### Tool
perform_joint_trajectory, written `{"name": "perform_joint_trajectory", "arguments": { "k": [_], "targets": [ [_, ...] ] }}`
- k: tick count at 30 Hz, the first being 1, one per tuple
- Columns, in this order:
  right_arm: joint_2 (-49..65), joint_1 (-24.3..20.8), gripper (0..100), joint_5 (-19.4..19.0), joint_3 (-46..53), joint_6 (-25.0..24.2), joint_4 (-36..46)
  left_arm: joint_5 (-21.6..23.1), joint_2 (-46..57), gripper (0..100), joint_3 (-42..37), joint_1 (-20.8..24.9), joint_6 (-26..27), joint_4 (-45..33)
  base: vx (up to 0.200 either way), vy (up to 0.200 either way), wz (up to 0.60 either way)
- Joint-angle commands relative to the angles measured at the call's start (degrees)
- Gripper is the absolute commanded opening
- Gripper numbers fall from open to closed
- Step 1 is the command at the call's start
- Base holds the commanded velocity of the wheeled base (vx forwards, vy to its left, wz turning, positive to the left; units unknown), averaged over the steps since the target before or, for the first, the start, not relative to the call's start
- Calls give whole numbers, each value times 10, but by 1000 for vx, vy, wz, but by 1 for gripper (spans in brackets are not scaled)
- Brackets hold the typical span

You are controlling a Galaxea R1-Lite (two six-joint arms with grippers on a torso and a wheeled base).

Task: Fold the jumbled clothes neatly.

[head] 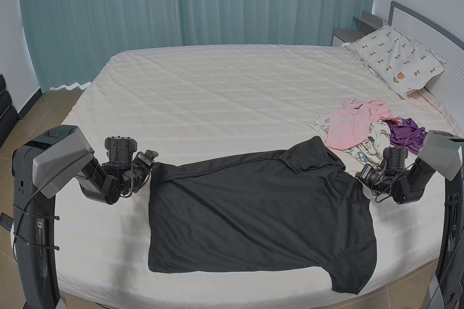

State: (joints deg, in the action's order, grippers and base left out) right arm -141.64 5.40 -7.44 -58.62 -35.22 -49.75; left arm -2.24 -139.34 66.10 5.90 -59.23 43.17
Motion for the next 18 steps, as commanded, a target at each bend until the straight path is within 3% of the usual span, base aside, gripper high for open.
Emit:
{"name": "perform_joint_trajectory", "arguments": {
  "k": [1, 4, 10, 12, 17, 18],
  "targets": [
    [-3, 11, 100, -1, 0, -3, -1, 0, 7, 100, -9, 0, 0, 1, 0, 0, 0],
    [20, 15, 100, -1, 19, -29, -31, 1, 51, 100, -37, 0, -1, 1, 0, 0, 0],
    [89, 17, 100, -12, 100, -35, -49, 0, 97, 100, -74, 6, 0, -4, 0, 0, 0],
    [131, 14, 100, -24, 178, -35, -54, 0, 114, 100, -105, 15, -2, -5, 0, 0, 0],
    [179, 13, 100, -25, 260, -51, -76, -1, 147, 100, -222, 63, -6, 10, 0, 0, 0],
    [191, 13, 100, -23, 291, -58, -86, 0, 166, 100, -277, 86, -8, 27, 0, 0, 0]
  ]
}}
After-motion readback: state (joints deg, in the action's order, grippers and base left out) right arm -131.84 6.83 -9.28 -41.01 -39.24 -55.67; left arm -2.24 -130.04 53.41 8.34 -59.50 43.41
